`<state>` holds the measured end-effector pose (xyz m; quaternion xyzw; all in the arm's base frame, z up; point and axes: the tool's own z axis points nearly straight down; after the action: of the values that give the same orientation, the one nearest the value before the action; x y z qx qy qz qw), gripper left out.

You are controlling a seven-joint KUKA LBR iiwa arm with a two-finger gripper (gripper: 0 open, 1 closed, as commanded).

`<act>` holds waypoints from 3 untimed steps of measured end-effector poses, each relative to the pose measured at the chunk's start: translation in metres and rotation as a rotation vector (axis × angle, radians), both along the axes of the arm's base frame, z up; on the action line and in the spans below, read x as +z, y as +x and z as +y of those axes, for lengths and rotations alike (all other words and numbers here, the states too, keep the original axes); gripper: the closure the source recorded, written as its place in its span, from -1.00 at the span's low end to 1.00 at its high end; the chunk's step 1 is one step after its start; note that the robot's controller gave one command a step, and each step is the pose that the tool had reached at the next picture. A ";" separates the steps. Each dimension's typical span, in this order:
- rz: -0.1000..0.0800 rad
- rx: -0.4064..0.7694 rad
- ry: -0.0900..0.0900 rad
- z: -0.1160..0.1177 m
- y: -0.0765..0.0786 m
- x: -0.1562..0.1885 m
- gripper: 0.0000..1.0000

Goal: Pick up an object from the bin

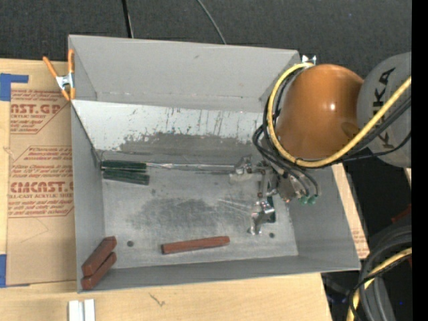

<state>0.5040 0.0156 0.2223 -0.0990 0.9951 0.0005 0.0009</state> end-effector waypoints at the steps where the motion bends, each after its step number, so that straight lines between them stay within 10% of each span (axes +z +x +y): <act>1: -0.009 0.024 0.000 0.004 0.003 -0.039 -1.00; 2: -0.011 -0.057 0.002 0.025 -0.004 -0.148 1.00; 3: -0.011 -0.058 0.002 0.025 -0.004 -0.148 1.00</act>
Offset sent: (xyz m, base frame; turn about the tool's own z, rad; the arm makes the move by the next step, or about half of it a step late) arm -0.0088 0.0235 -0.1523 0.0576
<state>0.4995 0.0406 0.0747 -0.0703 0.9975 0.0010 0.0067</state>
